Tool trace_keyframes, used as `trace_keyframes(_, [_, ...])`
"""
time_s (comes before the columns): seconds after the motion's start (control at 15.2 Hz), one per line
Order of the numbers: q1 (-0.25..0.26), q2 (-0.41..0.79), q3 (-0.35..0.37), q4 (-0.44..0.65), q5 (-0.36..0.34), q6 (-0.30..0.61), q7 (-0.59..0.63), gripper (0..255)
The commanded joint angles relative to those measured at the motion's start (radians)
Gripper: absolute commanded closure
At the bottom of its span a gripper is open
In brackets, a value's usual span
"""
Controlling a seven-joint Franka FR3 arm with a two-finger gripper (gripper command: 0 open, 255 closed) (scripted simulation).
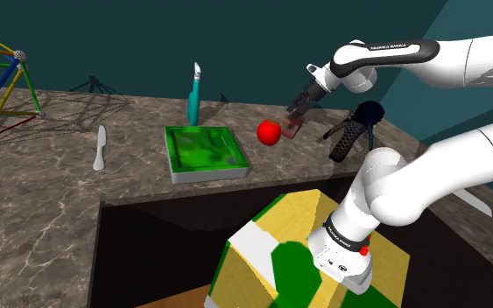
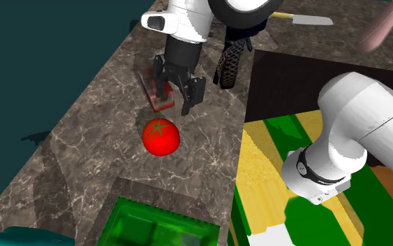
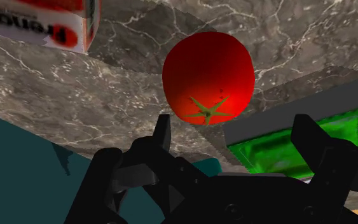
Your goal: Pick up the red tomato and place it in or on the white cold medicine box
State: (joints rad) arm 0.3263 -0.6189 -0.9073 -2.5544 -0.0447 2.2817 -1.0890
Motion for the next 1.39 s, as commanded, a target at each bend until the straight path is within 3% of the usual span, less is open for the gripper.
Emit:
trace_keyframes(0.0, [0.07, 0.035, -0.076, 0.017, 0.031, 0.037, -0.079, 0])
trace_keyframes(0.46, [0.151, 0.094, -0.14, -0.017, 0.072, 0.139, -0.11, 0])
trace_keyframes(0.99, [0.151, 0.094, -0.14, -0.017, 0.072, 0.138, -0.11, 0])
trace_keyframes(1.06, [0.151, 0.094, -0.14, -0.017, 0.072, 0.138, -0.11, 255])
trace_keyframes(1.32, [0.151, 0.094, -0.14, -0.017, 0.072, 0.138, -0.109, 255])
